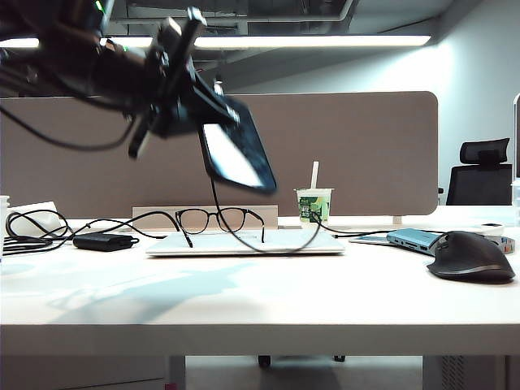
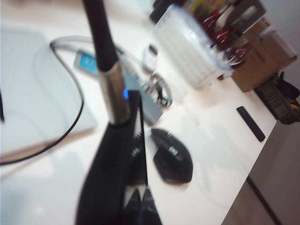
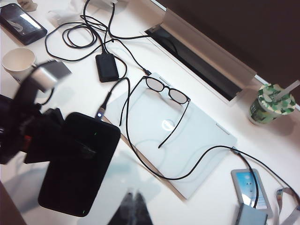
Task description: Pick up the black phone, pick up the charger plug, insert the charger plug into the phone's charging port, and finally place the connected phone back on the desk.
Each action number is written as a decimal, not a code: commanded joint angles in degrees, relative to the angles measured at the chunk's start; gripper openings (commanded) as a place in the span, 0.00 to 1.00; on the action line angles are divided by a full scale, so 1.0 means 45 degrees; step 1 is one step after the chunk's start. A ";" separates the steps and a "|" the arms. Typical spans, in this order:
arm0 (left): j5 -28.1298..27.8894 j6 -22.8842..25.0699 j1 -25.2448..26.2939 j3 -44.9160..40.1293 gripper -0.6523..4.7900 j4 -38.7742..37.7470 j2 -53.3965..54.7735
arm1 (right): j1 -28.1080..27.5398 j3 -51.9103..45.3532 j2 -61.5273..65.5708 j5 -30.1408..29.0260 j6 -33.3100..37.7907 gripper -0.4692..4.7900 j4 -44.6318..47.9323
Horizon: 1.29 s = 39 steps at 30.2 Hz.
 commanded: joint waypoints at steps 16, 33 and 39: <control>-0.1564 -0.0952 0.0000 0.0097 0.11 -0.0957 0.3113 | 0.0029 -0.0034 -0.0073 -0.0083 0.0253 0.08 -0.0155; -0.2686 0.0578 0.0029 0.0097 0.86 -0.2608 0.2497 | 0.0029 -0.0165 -0.0058 -0.0029 0.0529 0.09 -0.0209; -0.5260 0.3531 0.0029 0.0097 0.86 -0.4949 0.0097 | 0.0073 -0.0204 -0.0010 0.1171 0.0588 0.09 -0.0753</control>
